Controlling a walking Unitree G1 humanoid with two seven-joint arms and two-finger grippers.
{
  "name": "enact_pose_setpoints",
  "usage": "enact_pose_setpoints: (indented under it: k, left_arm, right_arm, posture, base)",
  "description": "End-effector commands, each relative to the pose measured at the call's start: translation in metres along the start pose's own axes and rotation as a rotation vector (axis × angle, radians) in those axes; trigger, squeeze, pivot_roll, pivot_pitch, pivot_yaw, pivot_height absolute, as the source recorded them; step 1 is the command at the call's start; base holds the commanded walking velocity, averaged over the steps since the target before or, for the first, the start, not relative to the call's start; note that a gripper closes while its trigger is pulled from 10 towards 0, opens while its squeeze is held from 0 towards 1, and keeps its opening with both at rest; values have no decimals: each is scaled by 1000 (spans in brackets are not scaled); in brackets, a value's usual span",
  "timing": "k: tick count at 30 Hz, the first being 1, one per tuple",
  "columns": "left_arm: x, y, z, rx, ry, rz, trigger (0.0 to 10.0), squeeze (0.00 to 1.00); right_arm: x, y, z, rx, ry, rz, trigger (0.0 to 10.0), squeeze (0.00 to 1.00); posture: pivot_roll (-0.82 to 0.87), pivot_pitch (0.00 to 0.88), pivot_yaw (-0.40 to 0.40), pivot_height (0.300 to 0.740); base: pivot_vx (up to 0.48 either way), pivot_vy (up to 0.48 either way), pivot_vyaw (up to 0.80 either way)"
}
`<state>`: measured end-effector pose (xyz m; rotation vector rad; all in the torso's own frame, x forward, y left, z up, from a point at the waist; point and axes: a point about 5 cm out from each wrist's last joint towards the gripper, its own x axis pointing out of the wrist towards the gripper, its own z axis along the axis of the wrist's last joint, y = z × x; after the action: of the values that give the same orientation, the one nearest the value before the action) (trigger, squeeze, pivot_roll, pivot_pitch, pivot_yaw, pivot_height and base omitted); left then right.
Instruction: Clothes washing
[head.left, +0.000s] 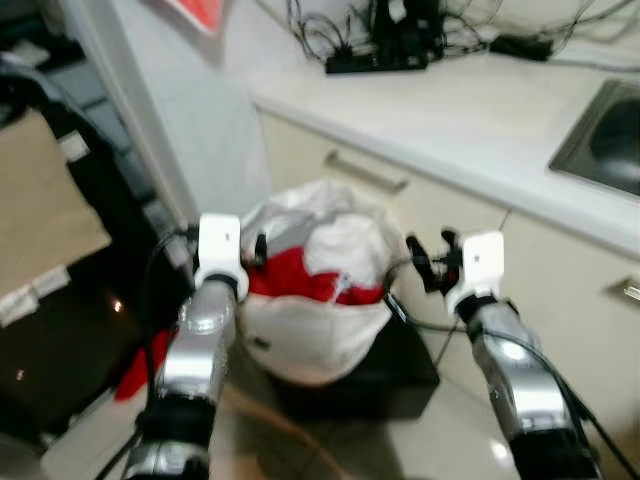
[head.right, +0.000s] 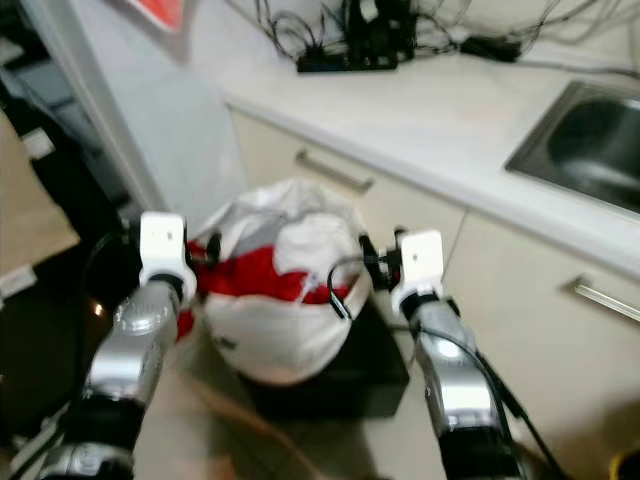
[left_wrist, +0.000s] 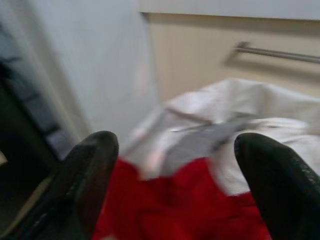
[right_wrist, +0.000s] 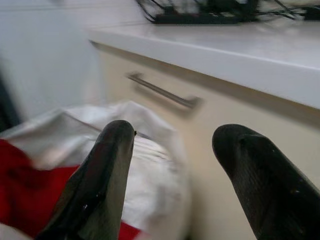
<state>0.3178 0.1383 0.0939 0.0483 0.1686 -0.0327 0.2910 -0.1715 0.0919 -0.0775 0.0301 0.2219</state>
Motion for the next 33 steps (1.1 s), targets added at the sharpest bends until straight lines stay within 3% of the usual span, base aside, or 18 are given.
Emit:
enact_pose_setpoints:
  k: [1,3,4,5,10,12,21,27,33]
  left_arm:
    - [3,2,9,5,-36,3,10000,1000]
    - [3,2,9,17,-35,8,10000,1000]
    - [3,2,9,28,-29,12,10000,59]
    - [4,4,9,25,-23,27,10000,0]
    - [4,3,14,7,-54,3,10000,0]
    - [3,8,16,-10,-70,39,10000,0]
    - [1,18,17,-42,-79,125,10000,0]
    - [3,14,16,20,-56,96,10000,0]
    - [3,14,17,50,-64,107,10000,0]
  right_arm:
    - [3,1,5,-5,-23,2,10000,0]
    - [4,1,5,-7,-22,0,10000,0]
    - [4,1,5,-5,-23,-2,10000,0]
    - [5,1,4,-15,-13,-8,10000,0]
    - [4,2,6,-24,-32,6,10000,0]
    - [4,5,7,-26,-43,28,10000,0]
    - [8,26,15,-39,-18,240,10000,0]
    - [14,22,12,-32,32,260,10000,0]
    - [29,35,11,-86,85,330,10000,0]
  posture:
    - [-157,0,81,740]
    - [-159,0,79,740]
    - [-159,0,79,740]
    - [-160,0,80,740]
    - [-165,0,83,740]
    - [-165,0,83,740]
    - [-169,0,87,740]
    - [-164,0,82,740]
    - [-168,0,88,740]
  base:
    - [311,-360,0]
    - [156,-180,209]
    - [0,0,0]
    - [0,0,0]
    - [96,0,0]
    - [471,0,0]
    - [352,295,0]
    - [427,66,0]
    - [480,0,0]
